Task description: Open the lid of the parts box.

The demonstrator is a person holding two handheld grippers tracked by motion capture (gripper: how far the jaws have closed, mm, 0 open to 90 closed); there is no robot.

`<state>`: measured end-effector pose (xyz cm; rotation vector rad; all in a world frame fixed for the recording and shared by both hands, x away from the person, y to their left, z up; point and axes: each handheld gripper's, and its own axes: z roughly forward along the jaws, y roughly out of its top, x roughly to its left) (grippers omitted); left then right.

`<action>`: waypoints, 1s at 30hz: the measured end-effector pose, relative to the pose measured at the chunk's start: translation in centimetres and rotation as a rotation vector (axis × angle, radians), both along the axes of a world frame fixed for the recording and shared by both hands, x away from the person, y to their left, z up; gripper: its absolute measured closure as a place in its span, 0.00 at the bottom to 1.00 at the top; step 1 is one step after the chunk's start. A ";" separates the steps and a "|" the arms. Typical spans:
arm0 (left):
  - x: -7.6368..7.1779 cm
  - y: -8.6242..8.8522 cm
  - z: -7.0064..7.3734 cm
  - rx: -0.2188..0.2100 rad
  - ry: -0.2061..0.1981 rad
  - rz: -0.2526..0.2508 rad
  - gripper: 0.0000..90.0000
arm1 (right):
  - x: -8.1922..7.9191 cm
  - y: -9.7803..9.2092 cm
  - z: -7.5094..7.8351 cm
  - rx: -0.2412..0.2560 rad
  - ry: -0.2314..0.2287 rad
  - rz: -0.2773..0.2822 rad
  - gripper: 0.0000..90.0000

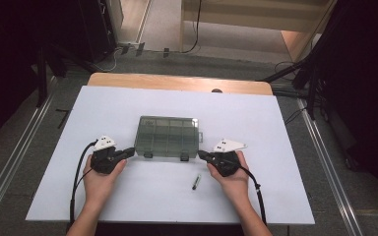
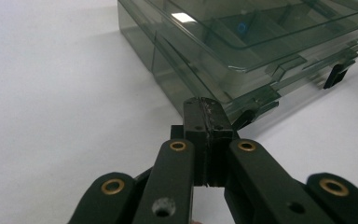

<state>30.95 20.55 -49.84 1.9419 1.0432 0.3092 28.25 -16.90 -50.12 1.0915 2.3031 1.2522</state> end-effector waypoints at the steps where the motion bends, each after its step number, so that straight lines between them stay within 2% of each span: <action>1: 0.0 0.0 0.0 -0.001 -0.004 0.001 1.00 | 0.0 0.0 0.0 0.002 -0.002 -0.003 1.00; 15: -0.7 -0.3 0.8 -0.028 -0.084 0.006 1.00 | -0.3 0.2 0.5 0.034 -0.035 -0.014 1.00; 21: -1.1 -0.5 1.1 -0.049 -0.137 -0.007 1.00 | -0.4 0.2 0.8 0.051 -0.049 -0.011 1.00; 30: -1.4 -0.5 1.4 -0.086 -0.166 -0.009 1.00 | -0.6 0.3 1.3 0.077 -0.076 -0.016 1.00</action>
